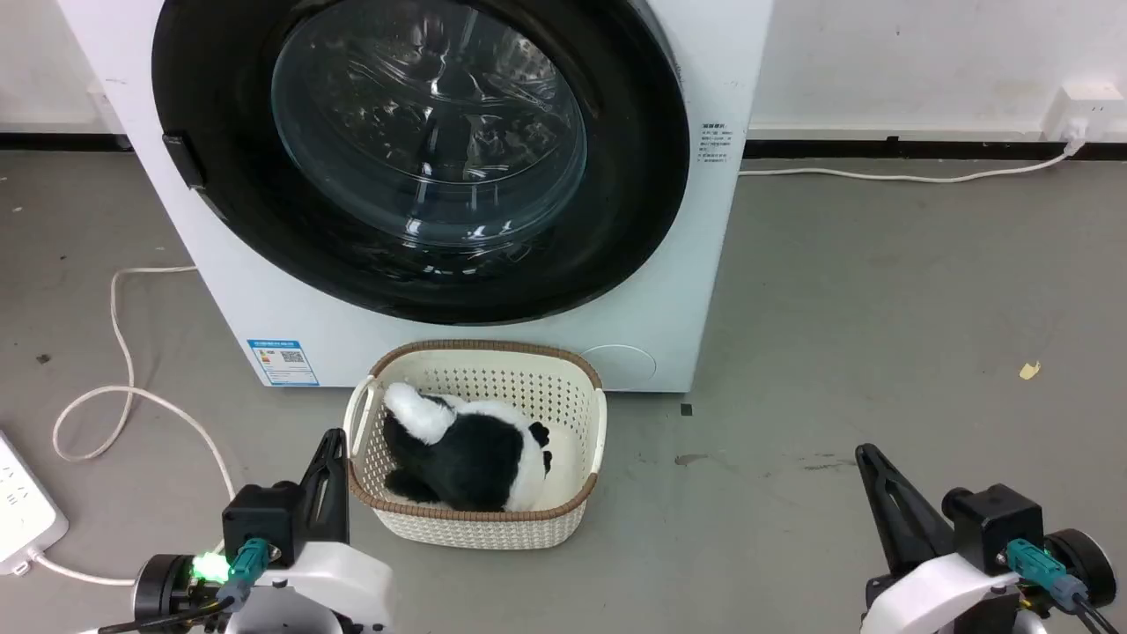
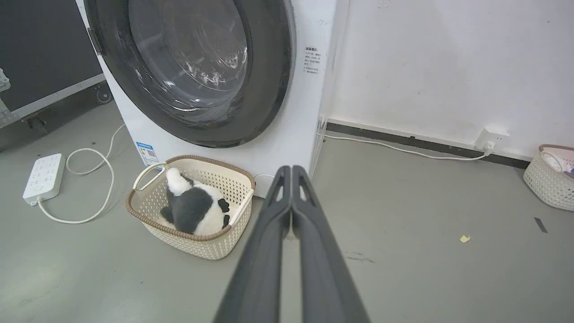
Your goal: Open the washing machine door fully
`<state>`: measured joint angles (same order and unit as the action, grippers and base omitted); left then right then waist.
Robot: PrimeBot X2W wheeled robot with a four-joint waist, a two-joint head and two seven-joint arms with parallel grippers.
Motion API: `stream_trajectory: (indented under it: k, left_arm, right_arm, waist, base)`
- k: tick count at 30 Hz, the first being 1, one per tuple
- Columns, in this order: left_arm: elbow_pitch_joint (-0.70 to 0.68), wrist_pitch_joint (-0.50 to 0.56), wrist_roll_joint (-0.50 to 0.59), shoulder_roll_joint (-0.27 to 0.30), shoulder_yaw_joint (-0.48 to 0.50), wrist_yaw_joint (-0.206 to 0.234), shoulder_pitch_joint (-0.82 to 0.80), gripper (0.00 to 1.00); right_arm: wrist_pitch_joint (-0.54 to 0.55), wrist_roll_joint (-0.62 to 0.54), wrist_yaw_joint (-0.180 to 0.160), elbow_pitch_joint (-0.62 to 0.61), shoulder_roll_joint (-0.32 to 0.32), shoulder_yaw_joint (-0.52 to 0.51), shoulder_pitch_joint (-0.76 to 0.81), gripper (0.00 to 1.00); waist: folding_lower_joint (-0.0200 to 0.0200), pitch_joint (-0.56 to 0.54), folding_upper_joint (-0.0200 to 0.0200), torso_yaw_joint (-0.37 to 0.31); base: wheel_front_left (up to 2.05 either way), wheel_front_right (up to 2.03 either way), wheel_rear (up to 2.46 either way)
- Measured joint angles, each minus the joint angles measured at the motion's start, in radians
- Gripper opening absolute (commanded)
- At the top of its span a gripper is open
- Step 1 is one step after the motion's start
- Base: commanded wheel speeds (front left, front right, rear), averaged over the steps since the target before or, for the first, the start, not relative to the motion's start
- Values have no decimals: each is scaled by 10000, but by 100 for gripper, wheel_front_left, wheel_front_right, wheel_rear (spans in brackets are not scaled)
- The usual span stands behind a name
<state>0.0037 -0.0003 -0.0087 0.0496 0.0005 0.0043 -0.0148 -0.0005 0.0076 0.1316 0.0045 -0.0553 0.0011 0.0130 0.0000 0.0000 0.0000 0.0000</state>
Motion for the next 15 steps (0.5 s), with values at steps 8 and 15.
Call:
stream_trajectory:
  k: [8, 15]
  left_arm:
    - [0, 0, 0, 0, -4, 0, 0, 0]
    - [0, 0, 0, 0, 0, 0, 0, 0]
  right_arm:
    - [0, 0, 0, 0, 0, -4, 0, 0]
    - [0, 0, 0, 0, 0, -2, 0, 0]
  waist:
    - [0, 0, 0, 0]
    - [0, 0, 0, 0]
  base:
    - [0, 0, 0]
    - [0, 0, 0]
